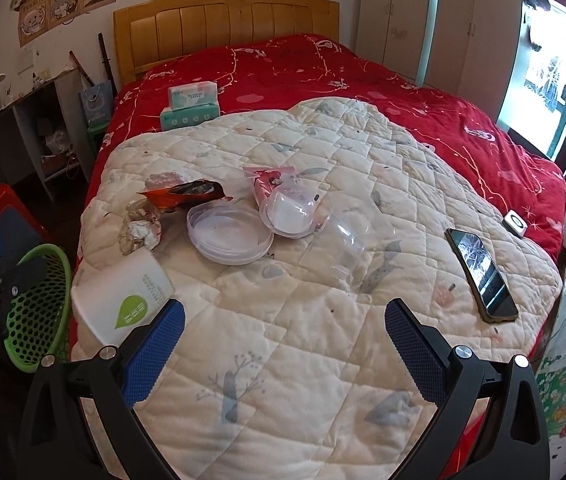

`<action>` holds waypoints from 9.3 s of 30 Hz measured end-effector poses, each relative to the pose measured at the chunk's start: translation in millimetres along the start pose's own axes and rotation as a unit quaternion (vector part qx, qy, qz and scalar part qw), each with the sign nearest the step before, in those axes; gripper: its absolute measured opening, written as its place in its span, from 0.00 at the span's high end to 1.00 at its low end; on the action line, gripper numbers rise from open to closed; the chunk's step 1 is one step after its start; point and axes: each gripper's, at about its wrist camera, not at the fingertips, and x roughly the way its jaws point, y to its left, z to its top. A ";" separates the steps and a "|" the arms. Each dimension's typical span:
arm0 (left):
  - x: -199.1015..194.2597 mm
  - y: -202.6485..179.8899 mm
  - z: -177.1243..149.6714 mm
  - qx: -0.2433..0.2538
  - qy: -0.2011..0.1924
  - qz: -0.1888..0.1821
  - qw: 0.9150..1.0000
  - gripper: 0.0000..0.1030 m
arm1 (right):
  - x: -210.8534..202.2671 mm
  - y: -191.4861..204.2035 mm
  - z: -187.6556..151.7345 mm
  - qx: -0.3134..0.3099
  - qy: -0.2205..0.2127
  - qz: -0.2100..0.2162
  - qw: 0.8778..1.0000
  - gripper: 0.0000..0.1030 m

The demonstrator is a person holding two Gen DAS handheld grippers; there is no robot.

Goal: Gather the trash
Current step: 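Grasp the white paper cup with the left tool while the right tool reaches toward the clear plastic cup, then grasp the clear plastic cup with the right tool while the left tool lifts the paper cup, then carry both cups over the green basket and open both tools to drop them, then grasp the crumpled tissue with the left tool while the right tool grasps the clear rectangular container, then drop the tissue into the green basket with the left tool while the right tool carries the container there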

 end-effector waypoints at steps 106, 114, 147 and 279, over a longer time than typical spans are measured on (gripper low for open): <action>-27.6 319.7 -98.4 -0.213 0.027 0.133 0.968 0.13 | 58.1 349.3 4.4 -0.160 0.121 0.314 0.928 0.45; -31.5 314.5 -96.9 -0.203 0.022 0.134 0.970 0.13 | 49.6 350.9 -1.7 -0.166 0.111 0.319 0.927 0.29; 22.3 119.7 0.4 -0.071 0.016 0.004 0.997 0.13 | 74.2 -39.0 57.3 0.011 0.035 0.045 0.998 0.11; 9.1 280.4 -86.3 -0.159 0.064 0.090 0.981 0.28 | 50.8 312.2 26.4 -0.185 0.074 0.284 0.938 0.42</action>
